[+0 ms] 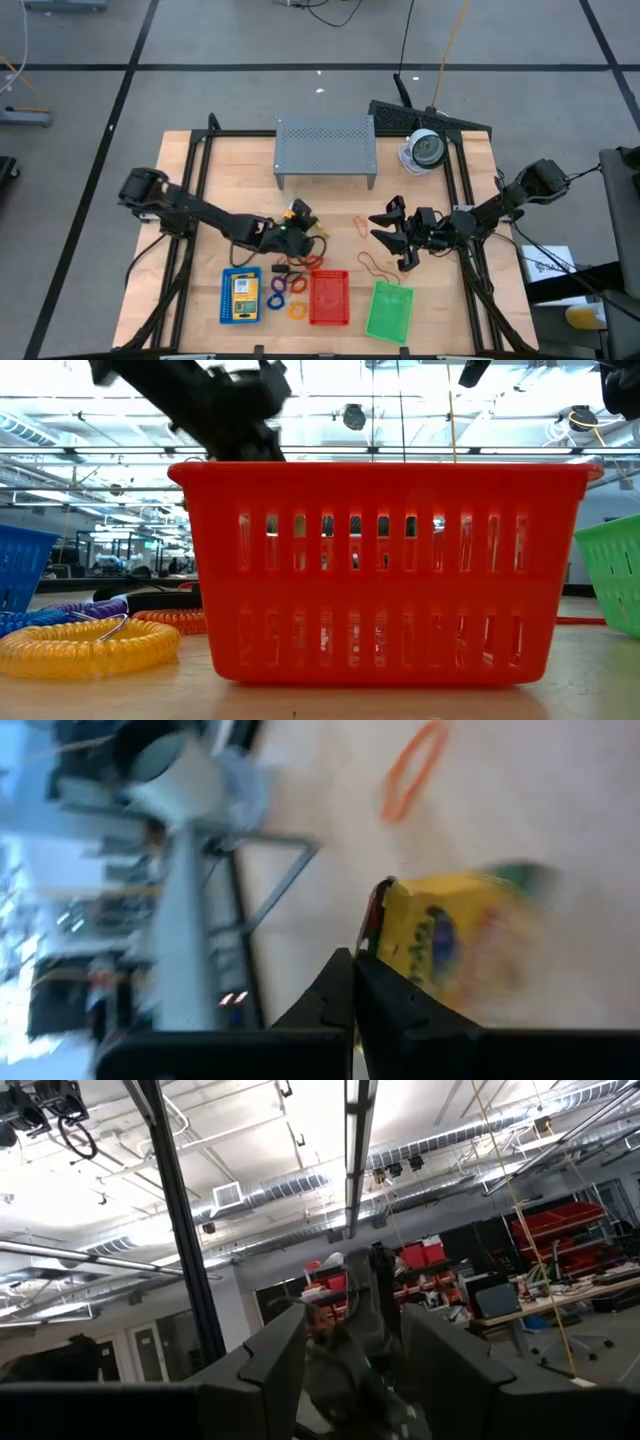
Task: Pick & Place Office Desk Supplies
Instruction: Put the crayon box into the blue bin
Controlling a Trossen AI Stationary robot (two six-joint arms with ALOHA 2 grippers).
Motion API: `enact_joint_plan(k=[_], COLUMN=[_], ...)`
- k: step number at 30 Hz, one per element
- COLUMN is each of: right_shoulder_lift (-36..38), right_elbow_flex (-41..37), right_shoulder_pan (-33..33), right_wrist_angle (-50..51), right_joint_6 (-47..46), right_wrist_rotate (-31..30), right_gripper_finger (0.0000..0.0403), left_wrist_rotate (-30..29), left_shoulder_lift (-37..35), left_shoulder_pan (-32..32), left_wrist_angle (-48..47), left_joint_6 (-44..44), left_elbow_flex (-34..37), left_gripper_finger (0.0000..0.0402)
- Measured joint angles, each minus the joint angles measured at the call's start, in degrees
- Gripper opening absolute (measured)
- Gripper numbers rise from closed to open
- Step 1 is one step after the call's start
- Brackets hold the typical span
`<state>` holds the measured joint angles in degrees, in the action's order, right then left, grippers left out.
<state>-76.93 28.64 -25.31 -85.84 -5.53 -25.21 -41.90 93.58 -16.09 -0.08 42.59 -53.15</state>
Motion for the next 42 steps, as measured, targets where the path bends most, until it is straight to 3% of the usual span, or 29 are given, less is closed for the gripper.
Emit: enact_joint_plan(k=[7, 17, 23, 31, 34, 42], right_shoulder_lift=[0.0, 0.0, 0.0, 0.0, 0.0, 0.0], right_elbow_flex=[0.0, 0.0, 0.0, 0.0, 0.0, 0.0], right_shoulder_pan=[-1.8, -3.4, -4.2, -6.2, -6.9, -8.4], right_wrist_angle=[0.0, -1.9, -1.7, -1.2, -0.9, -0.1], right_joint_6=[-0.6, -0.7, -1.3, -1.3, -1.3, -1.3], right_wrist_rotate=[0.0, -0.1, -0.1, -0.1, -0.1, 0.0], right_gripper_finger=[0.0155, 0.0155, 0.0155, 0.0155, 0.0155, 0.0155], left_wrist_rotate=[-11.5, -14.5, -8.5, 5.3, 9.9, 14.1], left_shoulder_lift=[-9.6, -11.8, -9.0, -0.8, 2.0, 4.5], left_shoulder_pan=[-5.1, -14.2, -19.0, -22.9, -24.3, -28.2], left_wrist_angle=[-14.8, -54.5, -71.6, -90.0, -88.9, -89.9], left_joint_6=[-11.3, -49.8, -72.4, -93.8, -95.3, -103.5], left_elbow_flex=[0.0, -11.8, -19.1, -24.9, -26.0, -31.8], left_gripper_finger=[0.0002, 0.0001, 0.0001, 0.0000, 0.0000, 0.0000])
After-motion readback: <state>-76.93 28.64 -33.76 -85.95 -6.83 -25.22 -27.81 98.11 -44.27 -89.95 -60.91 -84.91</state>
